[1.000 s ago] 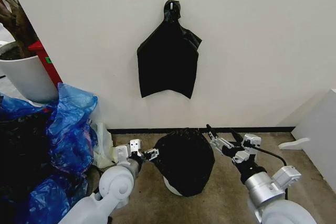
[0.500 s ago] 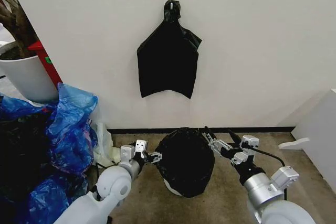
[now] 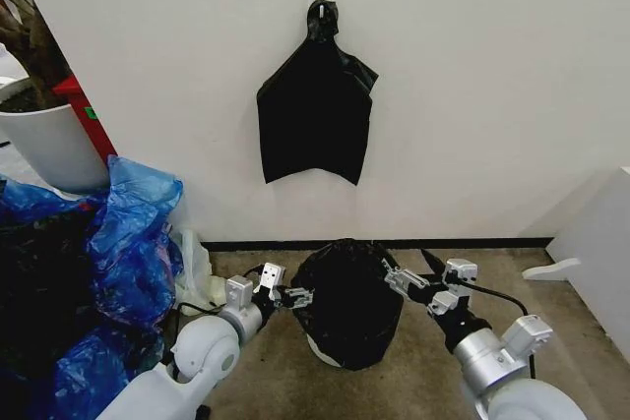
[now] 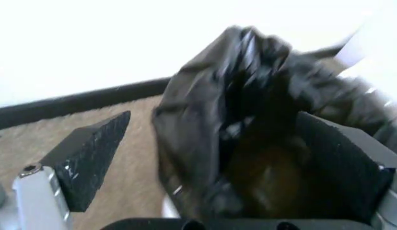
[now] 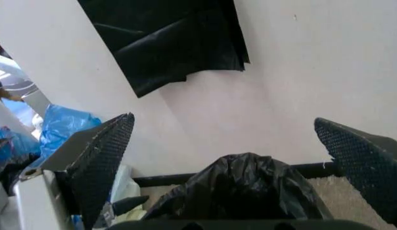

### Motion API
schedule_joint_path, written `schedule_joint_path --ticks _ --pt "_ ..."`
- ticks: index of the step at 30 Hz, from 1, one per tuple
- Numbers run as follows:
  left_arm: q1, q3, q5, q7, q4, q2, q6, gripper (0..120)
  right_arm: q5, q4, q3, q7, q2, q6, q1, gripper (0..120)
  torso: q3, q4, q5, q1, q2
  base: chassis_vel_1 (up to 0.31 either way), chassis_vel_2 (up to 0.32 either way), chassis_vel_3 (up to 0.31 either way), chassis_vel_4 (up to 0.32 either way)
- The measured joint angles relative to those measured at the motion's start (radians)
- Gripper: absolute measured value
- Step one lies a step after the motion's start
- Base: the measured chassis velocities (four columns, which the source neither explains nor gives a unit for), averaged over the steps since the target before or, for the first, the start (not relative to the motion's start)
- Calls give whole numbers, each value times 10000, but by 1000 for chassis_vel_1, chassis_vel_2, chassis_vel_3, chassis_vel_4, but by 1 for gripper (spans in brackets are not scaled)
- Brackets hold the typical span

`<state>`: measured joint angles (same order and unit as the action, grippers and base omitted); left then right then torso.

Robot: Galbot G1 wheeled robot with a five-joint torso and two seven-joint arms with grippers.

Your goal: Place the garbage bag over the trash bin.

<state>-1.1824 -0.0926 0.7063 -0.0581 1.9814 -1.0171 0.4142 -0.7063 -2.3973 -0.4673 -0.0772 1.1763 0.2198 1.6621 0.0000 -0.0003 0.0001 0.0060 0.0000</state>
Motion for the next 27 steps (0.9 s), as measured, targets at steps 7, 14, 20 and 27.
schedule_joint_path --ticks 7,14,20,27 --pt "-268 -87 -277 -807 589 -163 -2753 100 521 -26 -336 20 29 -237 -69 100 0 -2 -2 0 0 0 0 0 0" --pt "-1606 -1618 -2425 -975 1533 420 -4503 100 2522 194 -786 599 334 -948 150 100 0 -2 -2 0 0 0 0 0 0" --pt "-3491 -4964 -2225 -19 2169 193 -4857 100 3873 621 -1392 1101 1192 -1940 584 100 -1 0 -1 0 0 0 0 0 0" --pt "-5443 -6431 -1818 724 3028 -1085 -4947 100 4125 775 -2044 2202 2404 -3178 1832 100 -2 -1 -1 -1 0 0 0 0 0"
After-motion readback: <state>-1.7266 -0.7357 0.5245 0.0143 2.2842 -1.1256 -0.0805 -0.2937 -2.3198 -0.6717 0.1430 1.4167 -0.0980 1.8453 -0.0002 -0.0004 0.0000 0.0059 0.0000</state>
